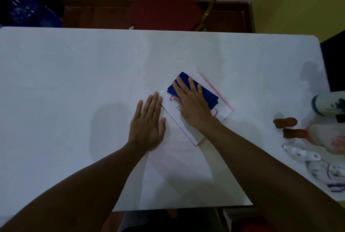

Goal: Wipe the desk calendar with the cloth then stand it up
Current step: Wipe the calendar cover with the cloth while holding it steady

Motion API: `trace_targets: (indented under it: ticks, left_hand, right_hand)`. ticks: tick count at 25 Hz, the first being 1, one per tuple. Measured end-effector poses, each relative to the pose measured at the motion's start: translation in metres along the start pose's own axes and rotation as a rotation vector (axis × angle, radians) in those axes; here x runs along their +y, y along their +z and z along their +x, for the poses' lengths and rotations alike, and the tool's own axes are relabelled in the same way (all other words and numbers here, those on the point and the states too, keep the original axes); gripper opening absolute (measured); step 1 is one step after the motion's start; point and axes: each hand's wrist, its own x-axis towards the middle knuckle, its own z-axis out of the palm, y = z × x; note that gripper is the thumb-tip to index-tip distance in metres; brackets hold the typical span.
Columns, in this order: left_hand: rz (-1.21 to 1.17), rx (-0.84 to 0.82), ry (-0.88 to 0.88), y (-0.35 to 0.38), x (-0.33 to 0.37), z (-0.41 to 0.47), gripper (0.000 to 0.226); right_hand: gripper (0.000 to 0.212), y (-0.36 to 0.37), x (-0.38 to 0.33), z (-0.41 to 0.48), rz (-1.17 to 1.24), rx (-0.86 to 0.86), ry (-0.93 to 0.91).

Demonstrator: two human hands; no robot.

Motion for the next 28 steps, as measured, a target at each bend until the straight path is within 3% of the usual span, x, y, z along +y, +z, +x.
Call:
trace_targets:
  ticks: [7, 15, 17, 23, 28]
  left_hand:
    - [0.021, 0.031, 0.013, 0.003, 0.000, 0.000, 0.071]
    - [0.005, 0.058, 0.019, 0.004, -0.002, -0.001, 0.071]
    - [0.005, 0.075, 0.026, 0.004, -0.002, -0.001, 0.071]
    - [-0.006, 0.088, 0.032, 0.003, -0.001, -0.002, 0.071]
    - [-0.008, 0.088, 0.034, 0.005, -0.002, -0.003, 0.070]
  right_hand:
    - [0.059, 0.004, 0.005, -0.039, 0.031, -0.013, -0.205]
    - [0.053, 0.033, 0.016, -0.124, 0.142, 0.096, -0.224]
    - [0.052, 0.032, 0.017, -0.117, 0.151, 0.112, -0.188]
    - [0.049, 0.013, 0.002, -0.014, 0.269, 0.142, 0.168]
    - [0.047, 0.018, 0.000, -0.026, 0.328, 0.119, -0.060]
